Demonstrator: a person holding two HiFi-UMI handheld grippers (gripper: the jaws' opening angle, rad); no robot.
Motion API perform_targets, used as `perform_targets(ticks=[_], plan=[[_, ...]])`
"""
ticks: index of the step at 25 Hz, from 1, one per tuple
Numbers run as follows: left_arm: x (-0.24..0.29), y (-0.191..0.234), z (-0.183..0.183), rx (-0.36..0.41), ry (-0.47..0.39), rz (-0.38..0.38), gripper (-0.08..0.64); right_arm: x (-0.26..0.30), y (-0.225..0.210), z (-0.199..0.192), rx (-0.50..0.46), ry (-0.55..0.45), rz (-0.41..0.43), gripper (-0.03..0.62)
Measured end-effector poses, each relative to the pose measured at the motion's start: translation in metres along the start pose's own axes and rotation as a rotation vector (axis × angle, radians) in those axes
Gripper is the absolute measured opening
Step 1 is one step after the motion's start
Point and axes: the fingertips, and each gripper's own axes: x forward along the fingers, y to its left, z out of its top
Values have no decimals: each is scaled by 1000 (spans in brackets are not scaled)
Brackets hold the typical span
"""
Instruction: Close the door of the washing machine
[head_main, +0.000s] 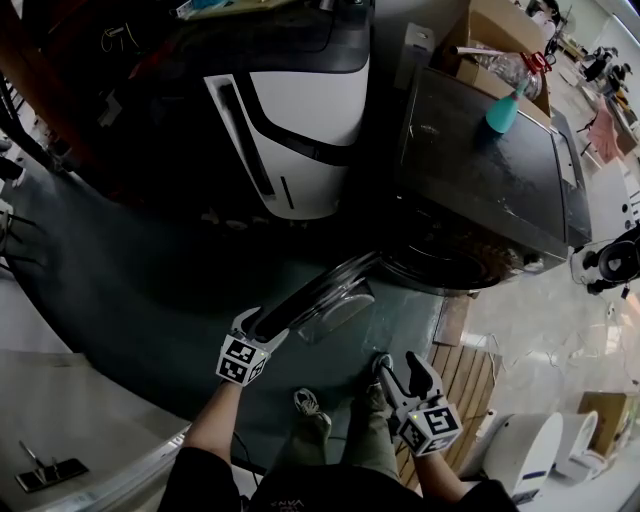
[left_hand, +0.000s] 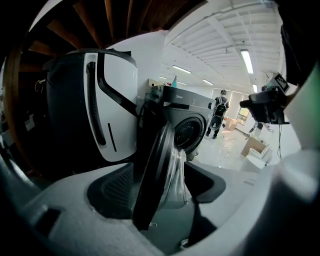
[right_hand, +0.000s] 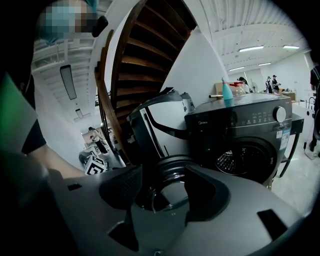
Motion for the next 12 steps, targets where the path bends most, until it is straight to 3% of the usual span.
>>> perform_targets(ticks=[12], plan=[[41, -12, -10, 40, 73, -78, 341, 0, -24, -27, 32, 30, -20, 245]])
